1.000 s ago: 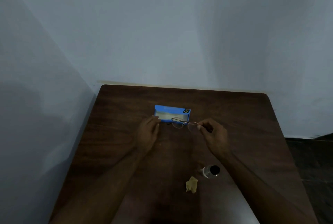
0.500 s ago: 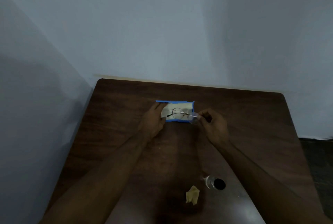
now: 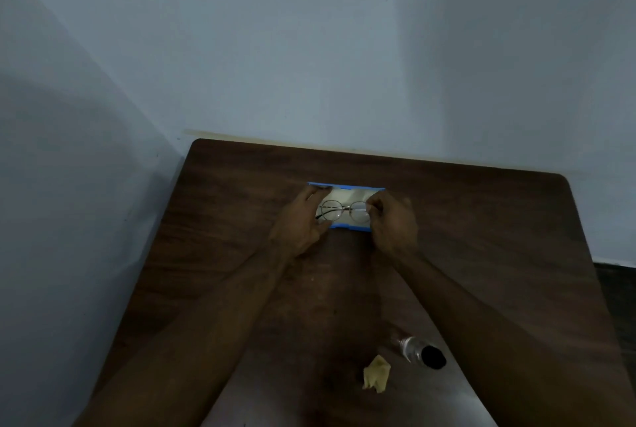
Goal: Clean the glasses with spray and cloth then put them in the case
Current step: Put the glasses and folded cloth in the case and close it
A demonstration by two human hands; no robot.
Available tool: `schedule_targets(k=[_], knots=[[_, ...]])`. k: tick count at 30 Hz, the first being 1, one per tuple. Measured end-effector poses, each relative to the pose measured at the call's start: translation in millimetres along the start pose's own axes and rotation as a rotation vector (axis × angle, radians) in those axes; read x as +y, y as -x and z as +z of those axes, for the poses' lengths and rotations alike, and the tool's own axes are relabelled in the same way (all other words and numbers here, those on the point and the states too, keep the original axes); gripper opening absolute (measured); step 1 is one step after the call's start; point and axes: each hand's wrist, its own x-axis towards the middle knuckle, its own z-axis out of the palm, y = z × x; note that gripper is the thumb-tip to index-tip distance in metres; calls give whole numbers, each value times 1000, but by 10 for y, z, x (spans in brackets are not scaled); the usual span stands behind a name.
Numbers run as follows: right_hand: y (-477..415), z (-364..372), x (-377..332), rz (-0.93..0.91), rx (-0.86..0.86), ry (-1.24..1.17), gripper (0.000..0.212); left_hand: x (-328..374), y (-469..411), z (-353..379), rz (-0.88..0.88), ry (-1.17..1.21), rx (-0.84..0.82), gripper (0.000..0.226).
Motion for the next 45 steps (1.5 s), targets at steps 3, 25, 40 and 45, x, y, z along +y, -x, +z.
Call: schedule_targets(k=[3,25,40,45], knots=[[-6,65,-25,-3,-28,106,10,-13,-9,1,18,-26,7,74],[37,116,-5,-130,-50,263,22,-88,88,129,143,-121,125,63],[178,-35,-13,-93,-25,231,36,-128,281,86,197,-61,172,62],[291,-111,-82,-122,-13,226,33,46,553,95,185,19,241,57]])
